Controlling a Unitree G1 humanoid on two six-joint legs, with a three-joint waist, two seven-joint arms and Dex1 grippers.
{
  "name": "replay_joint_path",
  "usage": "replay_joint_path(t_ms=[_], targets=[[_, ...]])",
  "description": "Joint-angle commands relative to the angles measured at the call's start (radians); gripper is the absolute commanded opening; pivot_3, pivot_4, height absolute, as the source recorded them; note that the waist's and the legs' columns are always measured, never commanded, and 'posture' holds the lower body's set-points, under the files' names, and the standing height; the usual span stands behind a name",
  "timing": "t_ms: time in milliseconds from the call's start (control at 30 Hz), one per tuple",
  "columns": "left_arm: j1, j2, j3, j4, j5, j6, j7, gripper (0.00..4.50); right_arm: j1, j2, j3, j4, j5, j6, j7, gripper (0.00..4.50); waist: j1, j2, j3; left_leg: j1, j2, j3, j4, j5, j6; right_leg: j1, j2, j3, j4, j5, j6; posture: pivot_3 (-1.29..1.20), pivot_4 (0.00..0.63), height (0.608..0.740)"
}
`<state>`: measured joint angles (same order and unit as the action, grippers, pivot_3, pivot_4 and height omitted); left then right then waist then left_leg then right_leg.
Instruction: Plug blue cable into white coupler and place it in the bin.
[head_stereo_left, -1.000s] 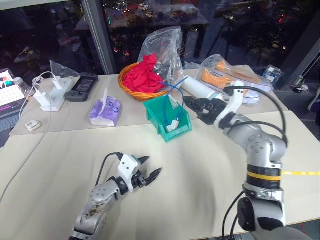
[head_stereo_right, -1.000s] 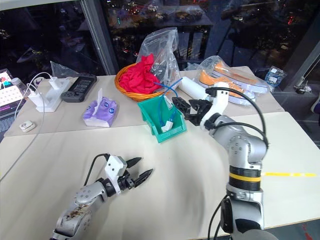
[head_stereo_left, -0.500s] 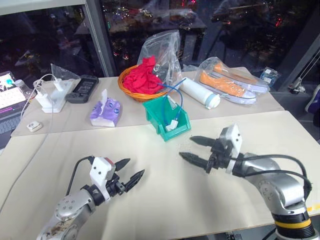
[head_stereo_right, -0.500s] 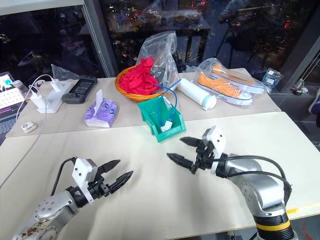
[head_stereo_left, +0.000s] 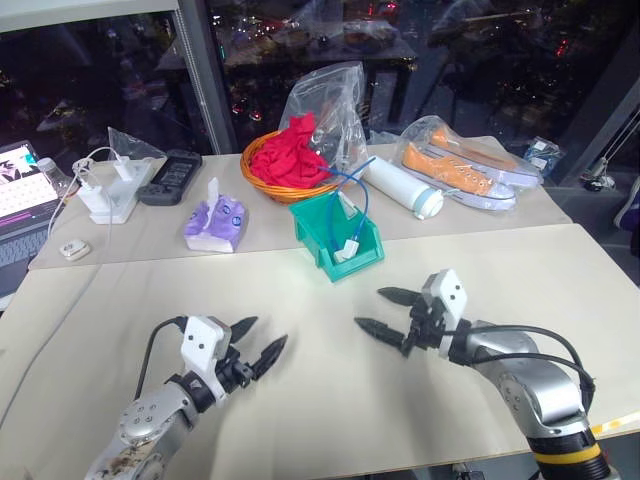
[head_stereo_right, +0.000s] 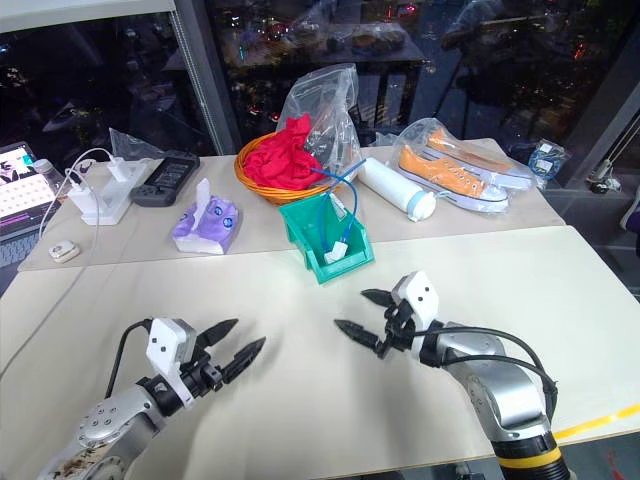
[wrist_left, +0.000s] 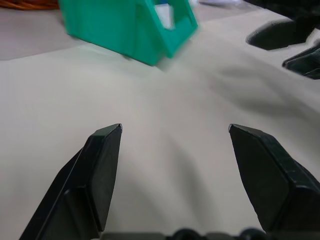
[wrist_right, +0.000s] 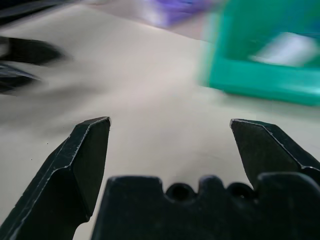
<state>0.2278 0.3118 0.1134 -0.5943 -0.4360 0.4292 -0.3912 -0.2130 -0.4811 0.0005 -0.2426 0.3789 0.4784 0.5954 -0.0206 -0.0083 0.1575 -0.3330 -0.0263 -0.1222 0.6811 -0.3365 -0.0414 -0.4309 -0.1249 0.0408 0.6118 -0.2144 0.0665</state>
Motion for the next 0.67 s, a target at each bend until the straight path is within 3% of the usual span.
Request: replay_joint_path(t_ms=[33, 233, 667], targets=[[-0.002, -0.076, 0.027, -0.010, 0.077, -0.049, 0.148, 3.70, 0.021, 0.073, -0.039, -0.006, -0.145, -0.119, -0.208, 4.45, 0.006, 0.000, 0.000, 0.000, 0.000, 0.000, 0.000, 0.001, -0.003, 0.000, 0.000, 0.000, 0.000, 0.000, 0.000, 0.00, 0.150, 0.732], [-0.070, -0.232, 0.031, 0.071, 0.219, -0.121, 0.367, 3.70, 0.076, 0.251, -0.028, -0.049, -0.323, -0.177, -0.495, 4.45, 0.008, -0.001, -0.001, -0.002, 0.000, 0.001, 0.001, 0.002, -0.004, -0.001, 0.000, 0.001, 0.000, 0.001, 0.001, 0.00, 0.150, 0.732], [-0.036, -0.248, 0.028, 0.076, 0.246, -0.153, 0.362, 3.70, 0.090, 0.252, -0.041, -0.023, -0.367, -0.176, -0.504, 4.45, 0.005, -0.001, -0.001, -0.002, 0.000, 0.002, 0.002, 0.002, -0.003, -0.002, 0.000, 0.002, 0.000, 0.002, 0.001, 0.00, 0.150, 0.732]])
